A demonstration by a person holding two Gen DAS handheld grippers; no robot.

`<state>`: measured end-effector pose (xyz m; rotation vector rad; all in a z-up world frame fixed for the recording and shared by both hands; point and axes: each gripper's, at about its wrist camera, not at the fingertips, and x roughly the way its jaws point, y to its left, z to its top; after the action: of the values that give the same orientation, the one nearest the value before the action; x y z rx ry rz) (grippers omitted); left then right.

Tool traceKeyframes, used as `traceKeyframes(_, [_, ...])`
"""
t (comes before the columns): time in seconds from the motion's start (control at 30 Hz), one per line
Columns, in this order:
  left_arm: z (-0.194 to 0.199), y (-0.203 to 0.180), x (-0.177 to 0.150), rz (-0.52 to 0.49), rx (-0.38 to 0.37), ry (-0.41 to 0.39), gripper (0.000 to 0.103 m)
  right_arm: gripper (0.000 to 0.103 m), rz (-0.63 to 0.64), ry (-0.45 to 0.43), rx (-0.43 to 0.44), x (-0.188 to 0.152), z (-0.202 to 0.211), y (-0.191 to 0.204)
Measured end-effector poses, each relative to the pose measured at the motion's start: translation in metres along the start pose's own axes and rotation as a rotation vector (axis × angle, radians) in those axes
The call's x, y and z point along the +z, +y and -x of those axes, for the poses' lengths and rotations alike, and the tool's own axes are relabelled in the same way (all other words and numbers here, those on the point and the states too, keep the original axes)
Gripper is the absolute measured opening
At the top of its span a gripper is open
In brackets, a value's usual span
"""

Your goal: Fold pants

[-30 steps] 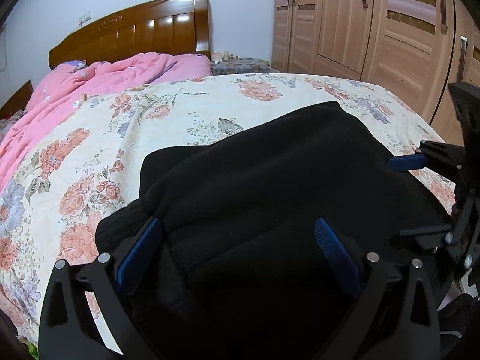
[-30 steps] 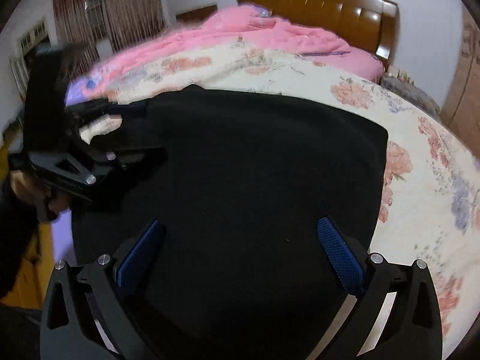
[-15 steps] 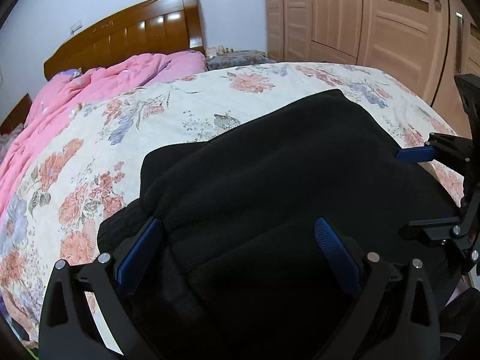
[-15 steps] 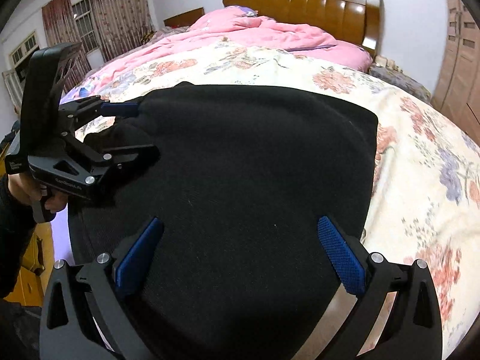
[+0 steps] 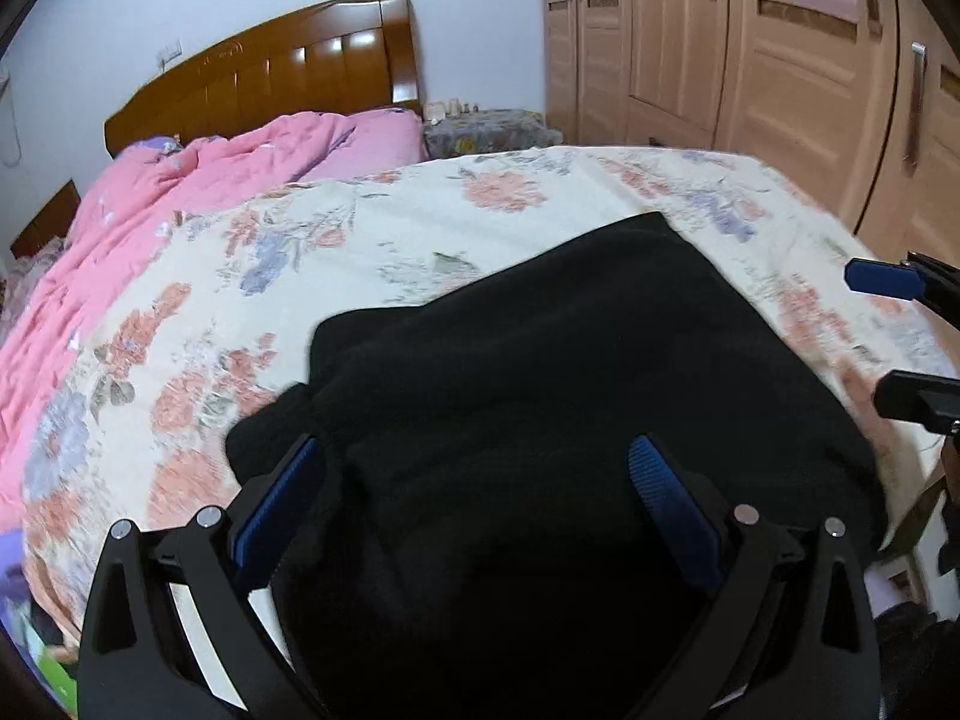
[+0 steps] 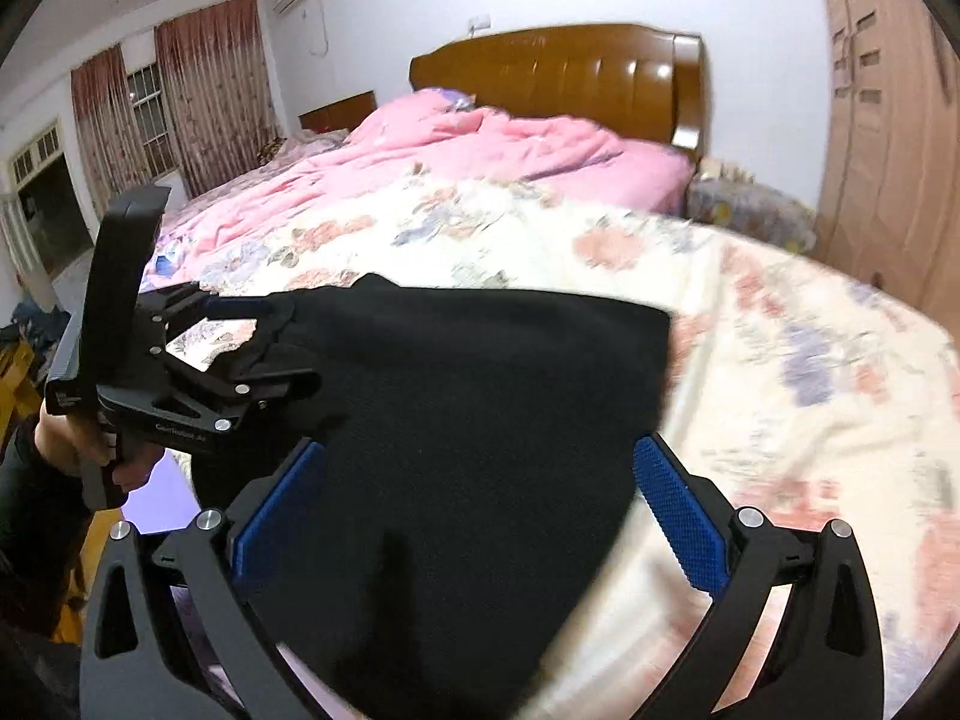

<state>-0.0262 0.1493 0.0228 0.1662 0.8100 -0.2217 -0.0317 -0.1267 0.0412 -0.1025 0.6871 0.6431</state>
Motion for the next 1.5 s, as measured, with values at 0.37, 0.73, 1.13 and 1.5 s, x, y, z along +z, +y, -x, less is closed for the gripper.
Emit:
traceKeyframes(0.37, [-0.023, -0.007, -0.023, -0.019, 0.005, 0.01, 0.102, 0.098, -0.066, 0.173, 0.081, -0.058, -0.035, -0.003])
traceKeyframes(0.73, [0.126, -0.035, -0.015, 0.11, 0.343, -0.289, 0.101, 0.099, -0.108, -0.132, -0.192, -0.033, 0.085, 0.035])
traceKeyframes(1.13, [0.126, -0.067, -0.038, 0.251, 0.367, -0.211, 0.102, 0.099, -0.053, -0.051, -0.307, -0.062, 0.071, 0.081])
traceKeyframes(1.5, [0.086, -0.077, -0.075, 0.29, 0.314, -0.101, 0.101, 0.099, -0.147, 0.104, -0.273, -0.086, 0.033, 0.067])
